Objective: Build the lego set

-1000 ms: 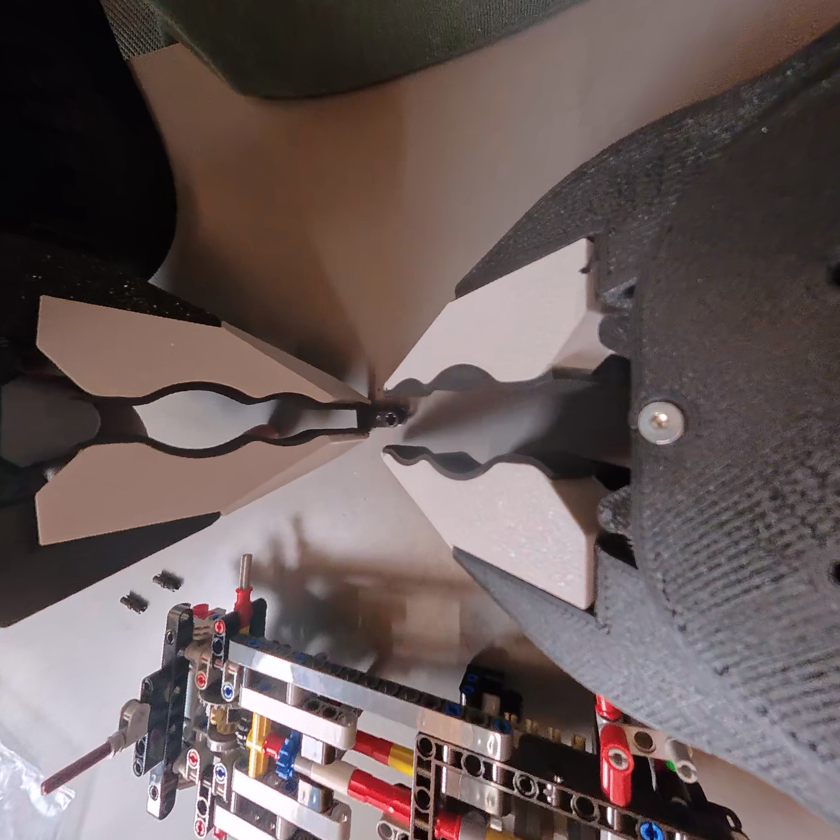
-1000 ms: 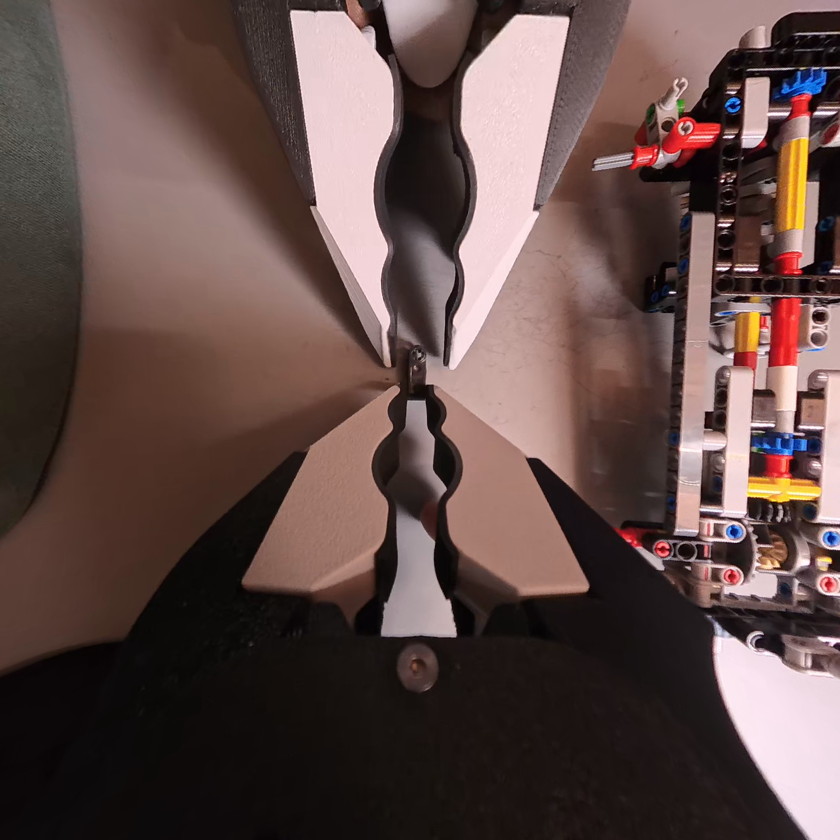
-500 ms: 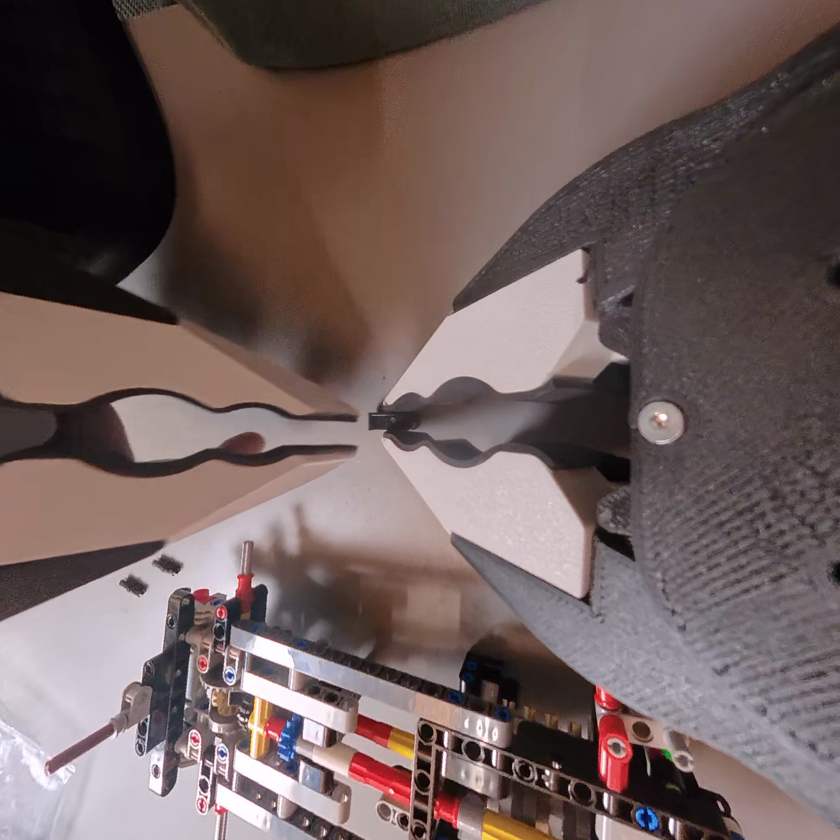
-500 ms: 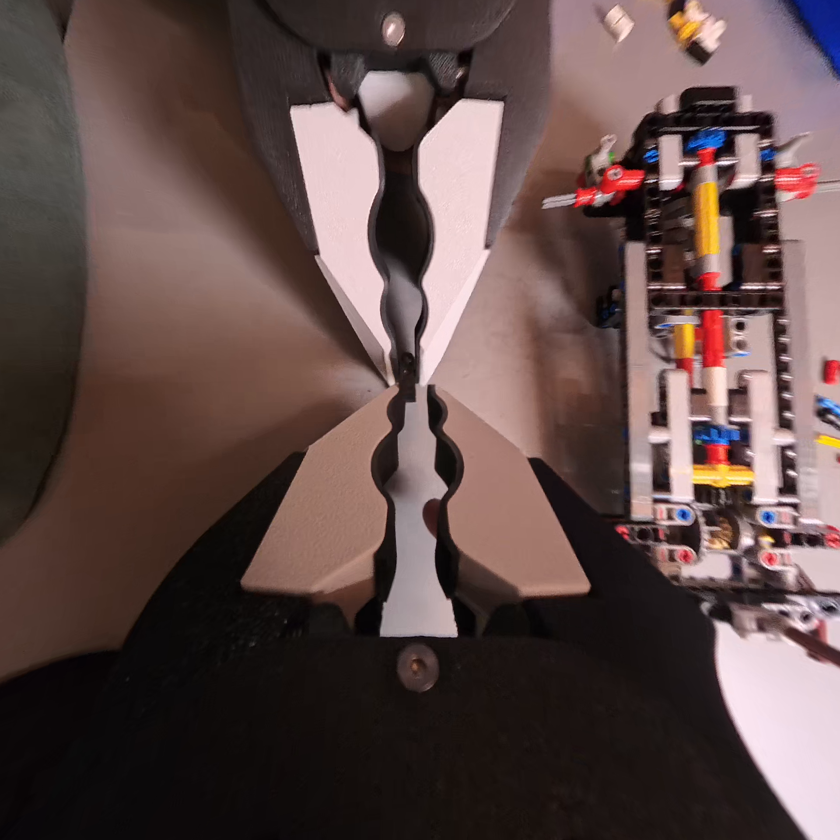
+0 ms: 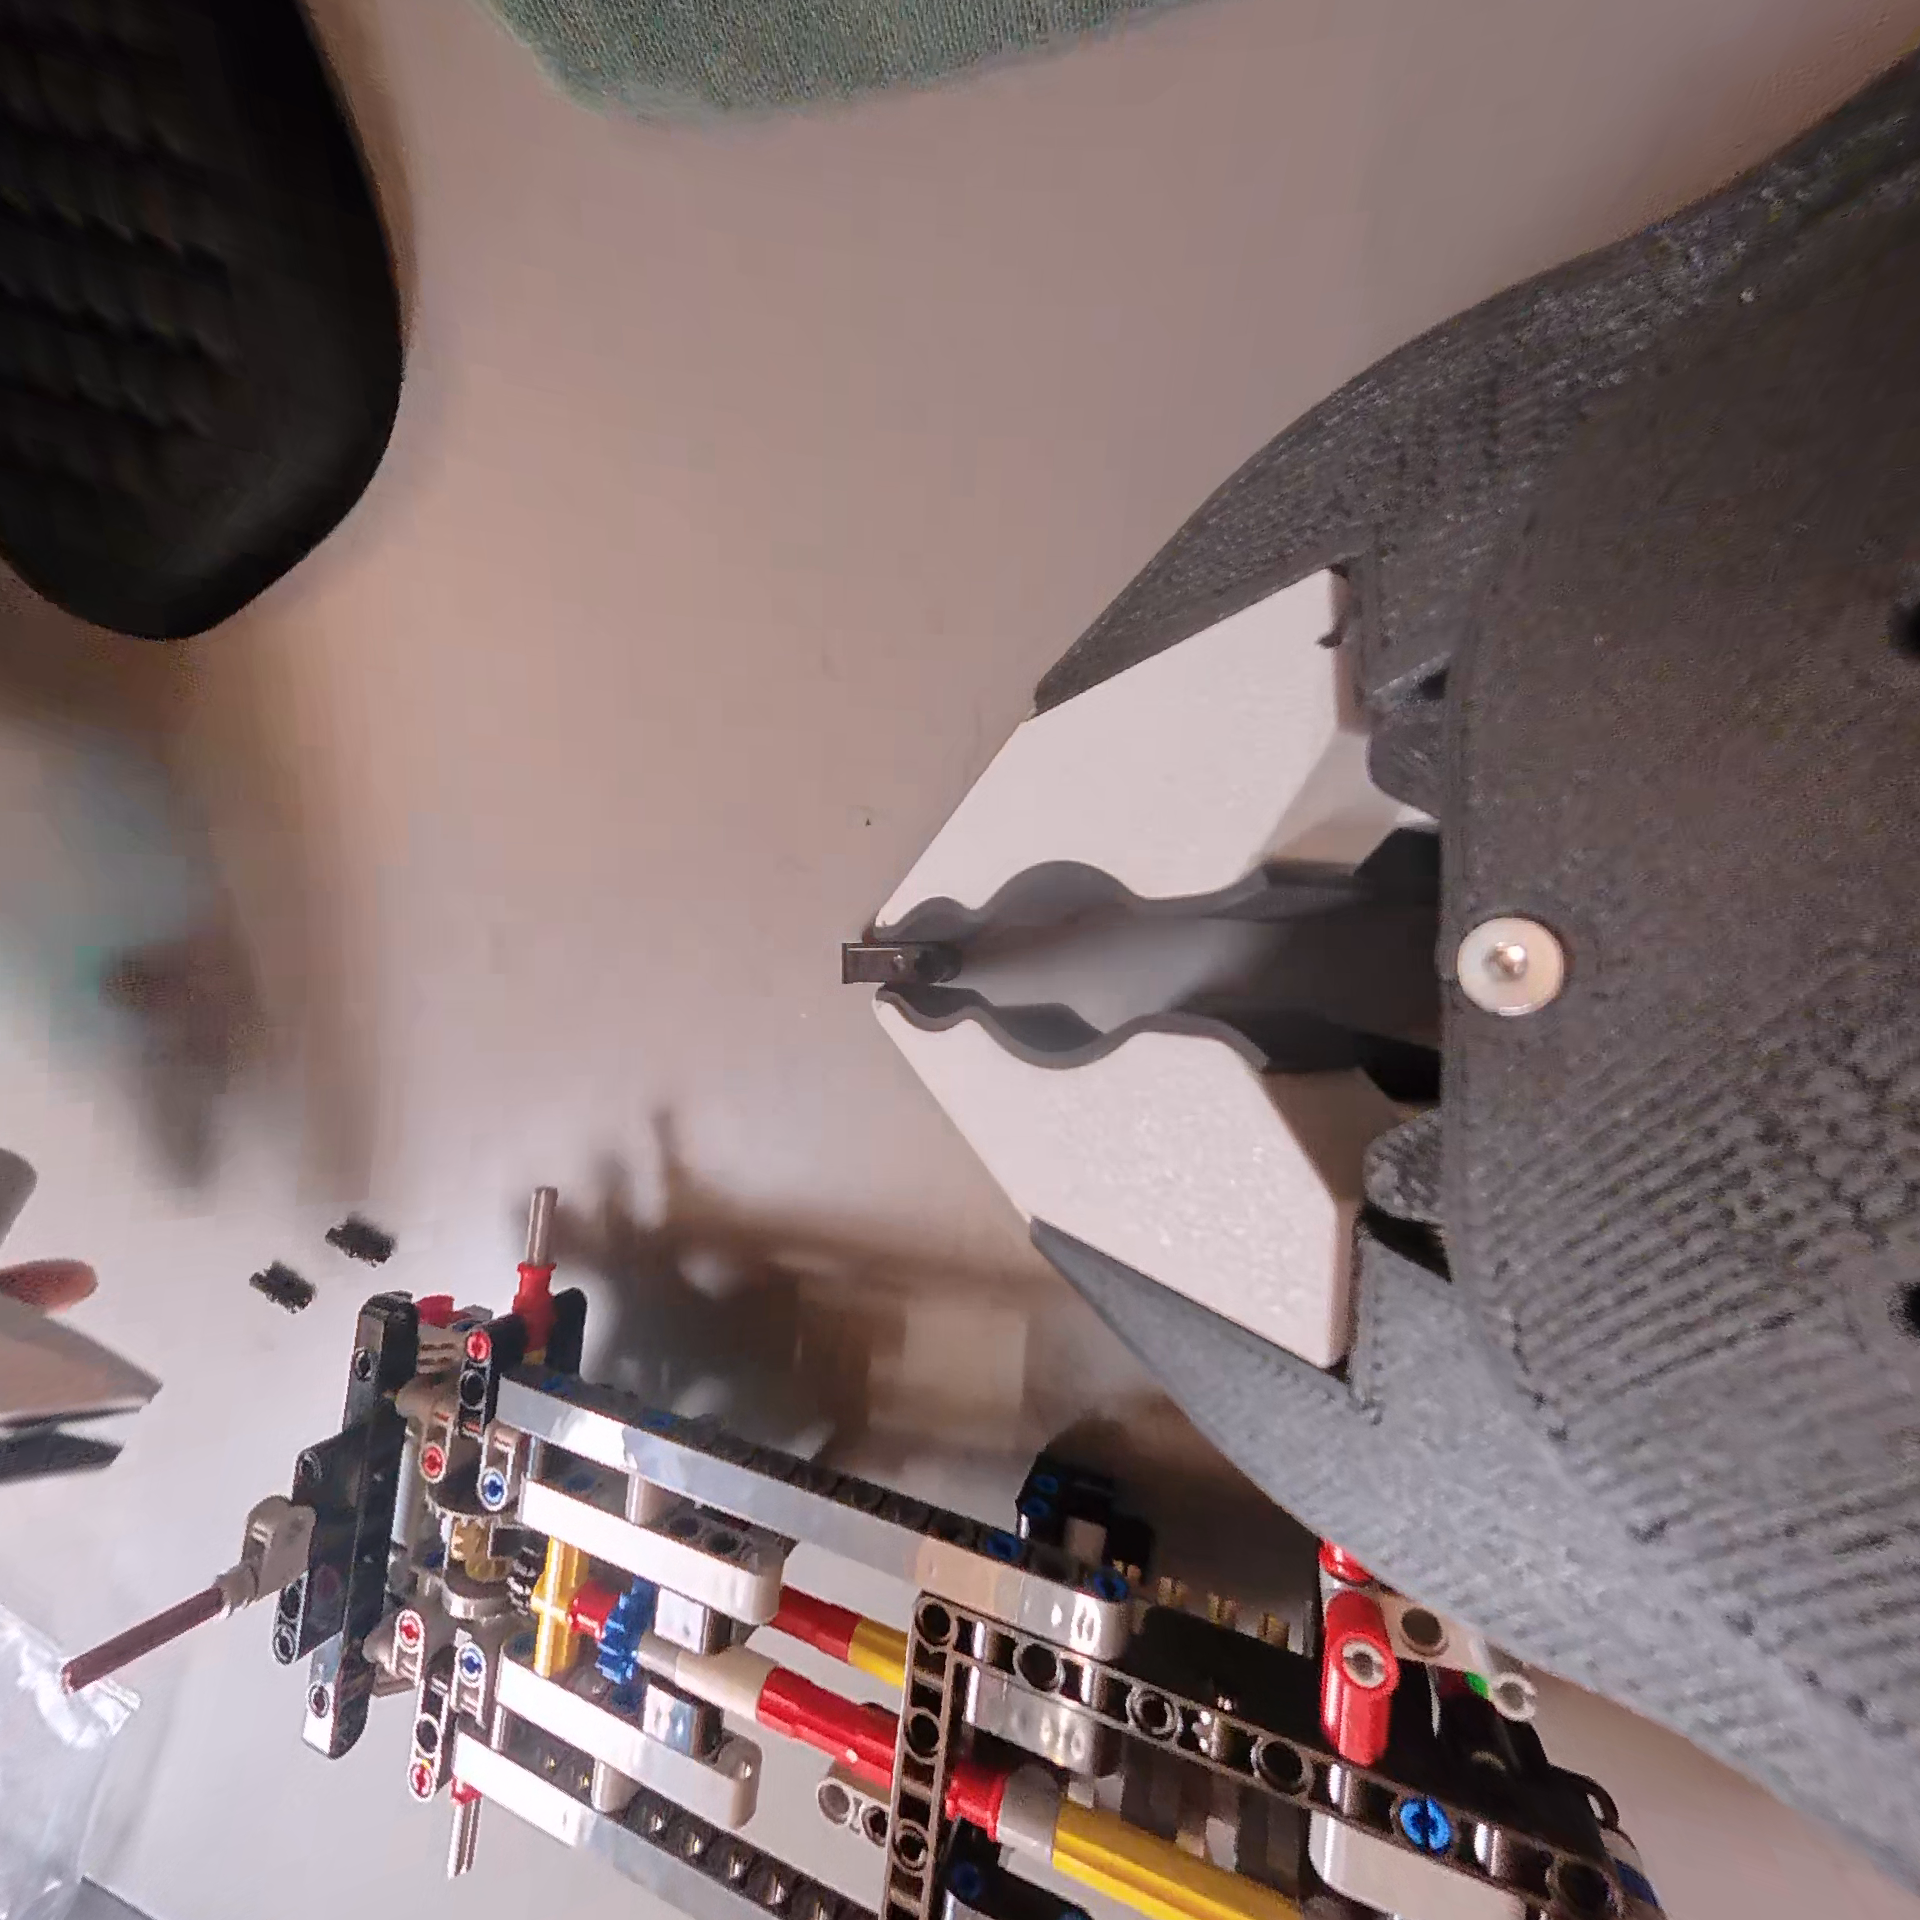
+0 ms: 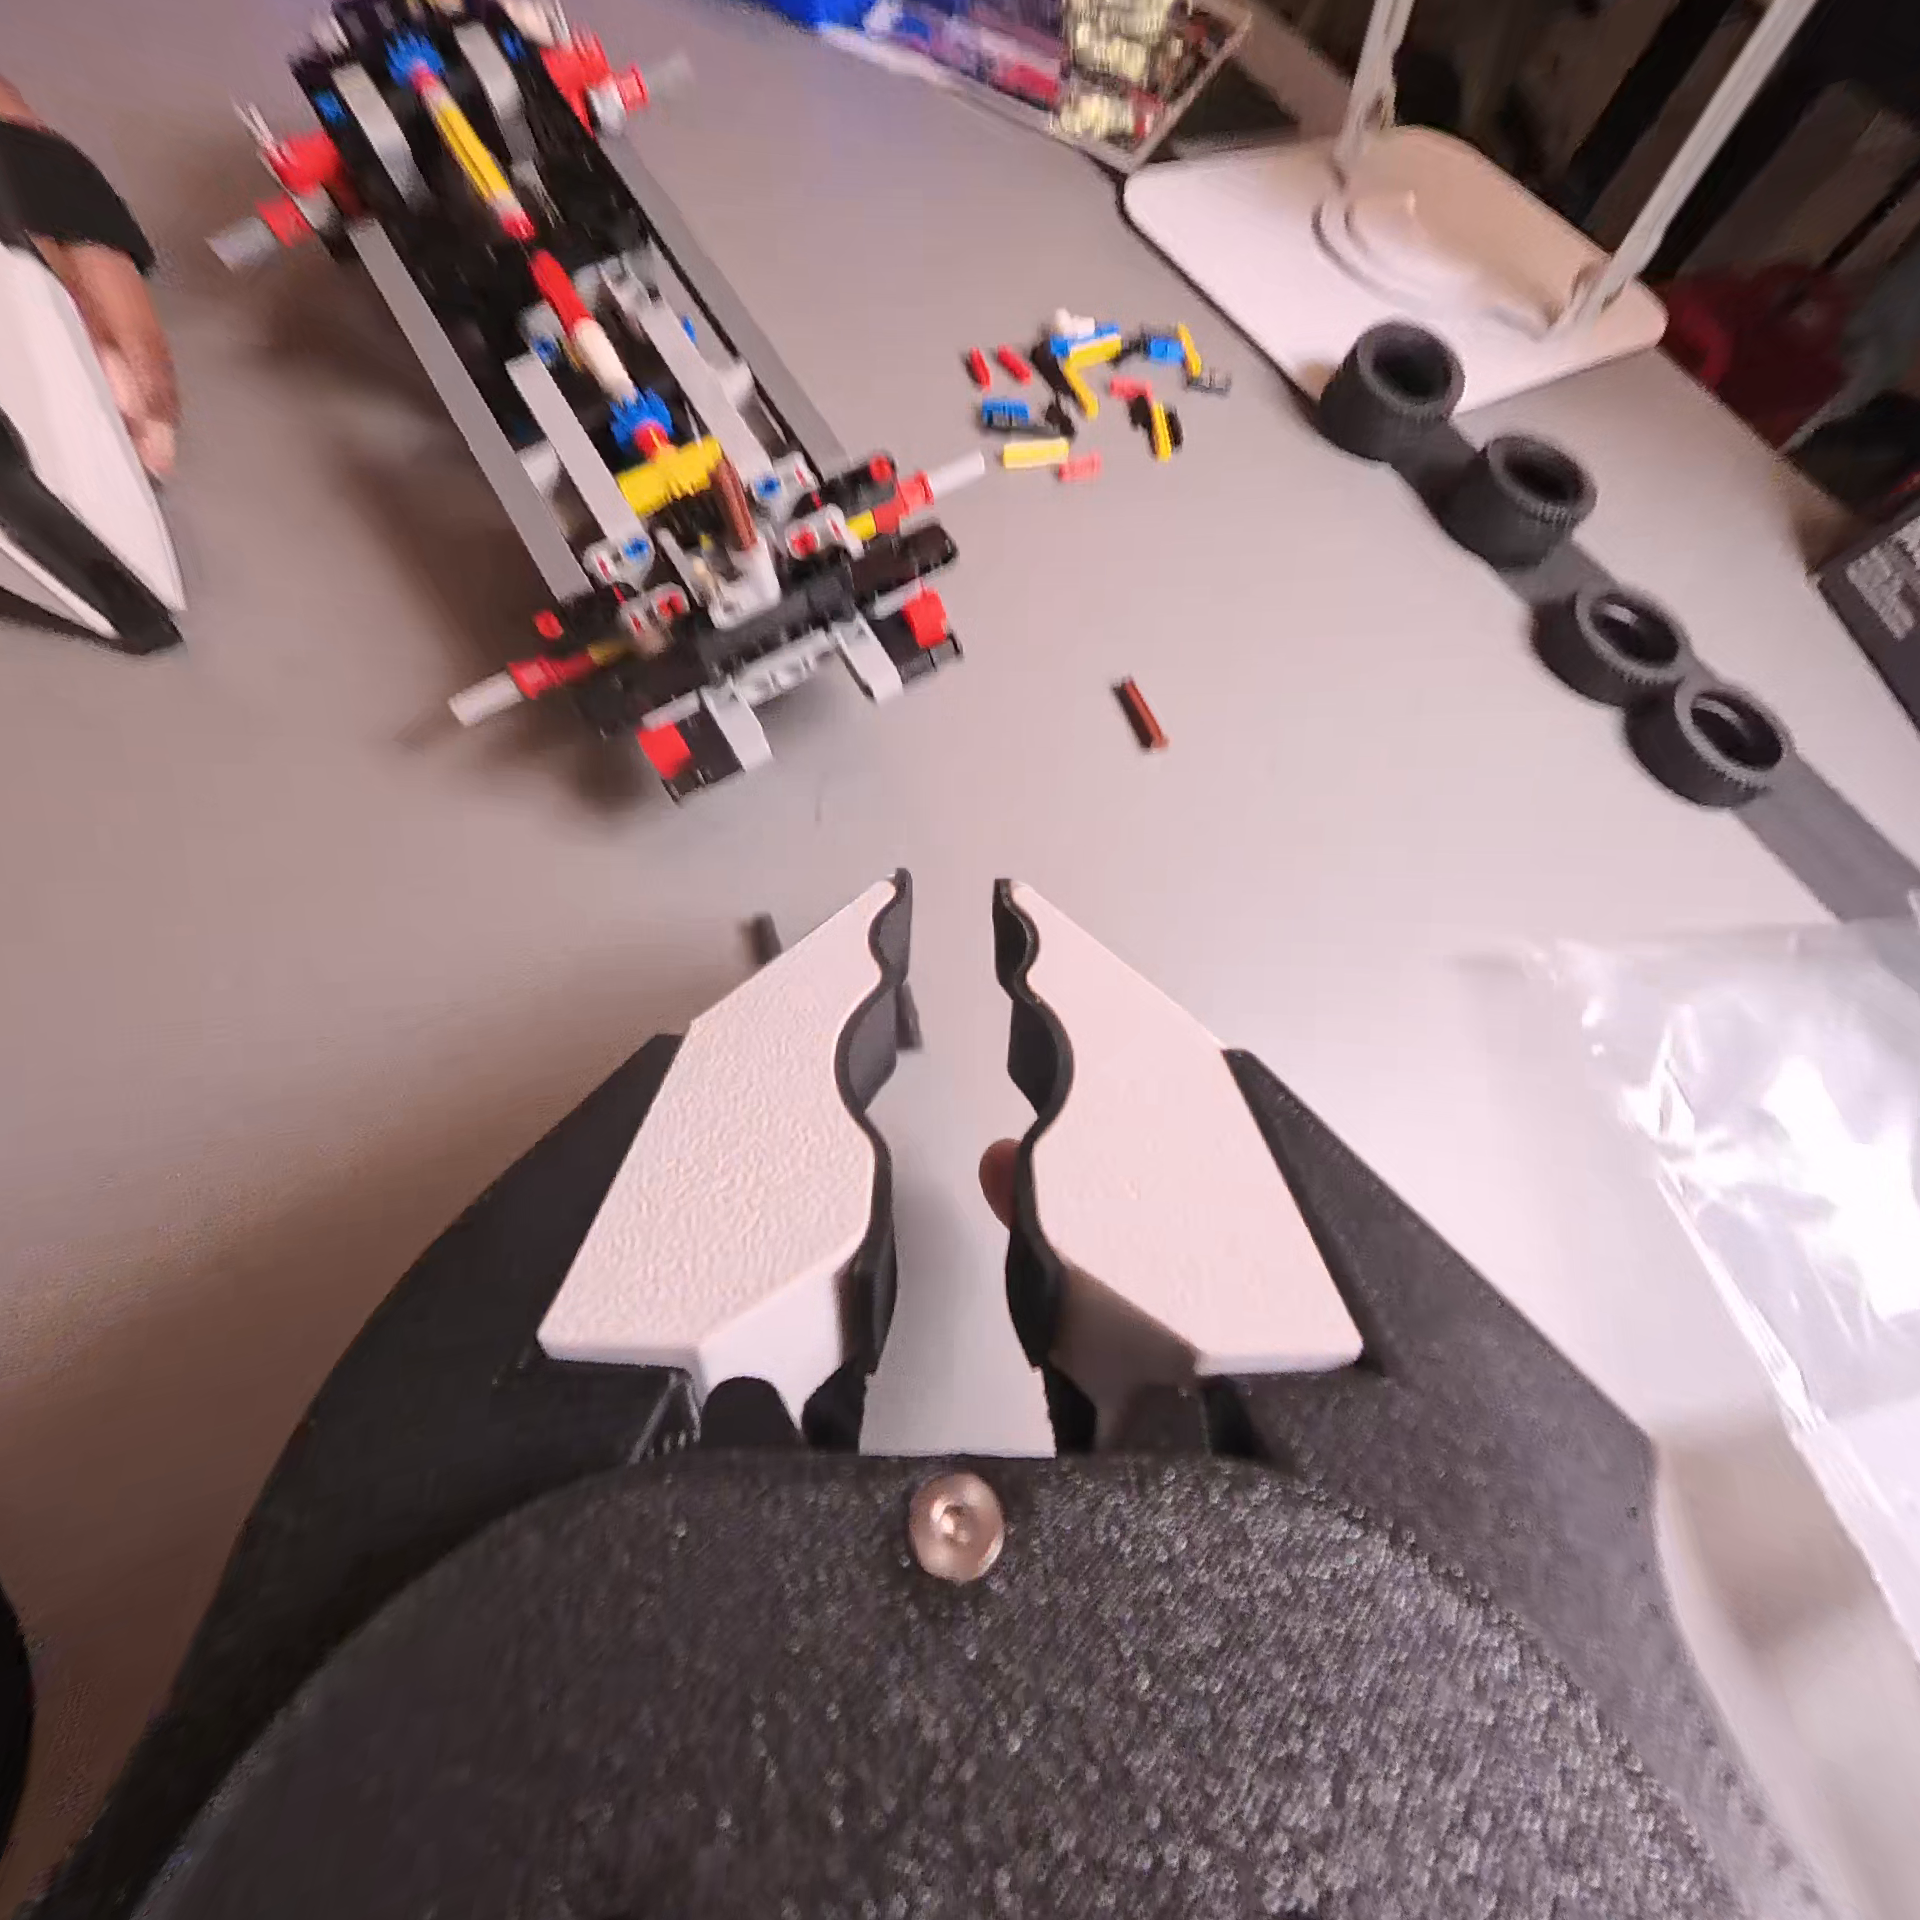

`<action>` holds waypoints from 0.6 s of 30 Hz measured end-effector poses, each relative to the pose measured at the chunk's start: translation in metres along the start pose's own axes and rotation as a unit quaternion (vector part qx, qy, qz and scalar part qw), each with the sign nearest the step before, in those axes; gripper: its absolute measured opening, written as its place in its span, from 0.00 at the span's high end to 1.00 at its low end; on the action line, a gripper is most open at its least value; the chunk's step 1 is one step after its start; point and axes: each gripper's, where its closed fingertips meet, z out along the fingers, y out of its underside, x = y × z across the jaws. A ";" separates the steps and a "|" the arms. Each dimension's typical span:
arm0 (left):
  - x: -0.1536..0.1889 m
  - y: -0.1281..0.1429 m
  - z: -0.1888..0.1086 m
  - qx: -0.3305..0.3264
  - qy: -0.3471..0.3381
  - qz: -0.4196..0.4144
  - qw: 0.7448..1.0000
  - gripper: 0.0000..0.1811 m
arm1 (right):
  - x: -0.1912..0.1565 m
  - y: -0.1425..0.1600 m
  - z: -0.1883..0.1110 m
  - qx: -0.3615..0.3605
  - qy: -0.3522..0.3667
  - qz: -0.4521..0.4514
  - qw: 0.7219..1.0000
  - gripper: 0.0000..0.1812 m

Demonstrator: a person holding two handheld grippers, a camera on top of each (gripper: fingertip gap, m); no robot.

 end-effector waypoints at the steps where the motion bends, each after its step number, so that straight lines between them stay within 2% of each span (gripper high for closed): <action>1: 0.000 0.000 0.000 0.000 0.000 -0.001 1.000 0.97 | 0.000 0.009 0.000 -0.016 -0.006 -0.001 1.000 0.93; 5: -0.001 0.001 -0.001 0.000 -0.001 -0.003 1.000 0.96 | -0.008 0.023 0.003 -0.052 -0.033 0.000 0.998 0.93; 10: -0.002 0.002 -0.002 0.000 -0.002 -0.002 1.000 0.95 | -0.017 0.027 0.007 -0.071 -0.044 -0.018 0.996 0.93; 18: -0.004 0.003 -0.004 0.000 0.000 -0.010 1.000 0.94 | -0.011 0.036 0.006 -0.112 -0.022 -0.036 0.993 0.94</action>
